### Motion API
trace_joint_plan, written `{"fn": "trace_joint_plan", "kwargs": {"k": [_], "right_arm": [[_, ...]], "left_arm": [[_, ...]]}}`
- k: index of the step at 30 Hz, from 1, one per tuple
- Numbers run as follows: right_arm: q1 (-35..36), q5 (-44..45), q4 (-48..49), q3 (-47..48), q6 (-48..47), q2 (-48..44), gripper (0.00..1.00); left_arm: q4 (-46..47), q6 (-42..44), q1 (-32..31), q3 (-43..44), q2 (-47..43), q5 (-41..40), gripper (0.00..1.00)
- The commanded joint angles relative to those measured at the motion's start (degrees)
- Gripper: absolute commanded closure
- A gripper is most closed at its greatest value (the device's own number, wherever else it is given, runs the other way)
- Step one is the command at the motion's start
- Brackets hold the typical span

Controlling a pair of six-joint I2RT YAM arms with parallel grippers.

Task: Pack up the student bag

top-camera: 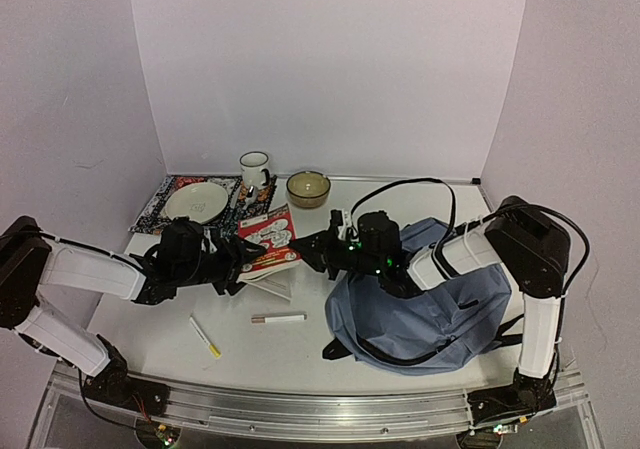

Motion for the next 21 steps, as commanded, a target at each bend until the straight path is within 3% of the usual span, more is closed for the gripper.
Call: {"fn": "trace_joint_plan", "kwargs": {"k": [1,8,17,21], "right_arm": [[2.00,3.29,7.71,1.79,-0.13,-3.36,1.00],[2.88,4.15,4.58,-1.82,-3.20,-5.73,0.96],[1.94,1.69,-13.71,-1.71,-17.24,-13.07,0.55],[-0.99,-2.85,-18.22,-2.63,-21.71,-16.46,0.38]], "left_arm": [[4.67,-1.32,-0.37,-0.24,-2.20,-0.38,0.36],[5.10,2.03,-0.37,-2.04,-10.59,-4.57,0.68],[5.06,5.77,-0.04,-2.94,-16.23,-3.87,0.98],[5.04,7.51,0.15,-1.81,-16.06,0.24,1.00]]}}
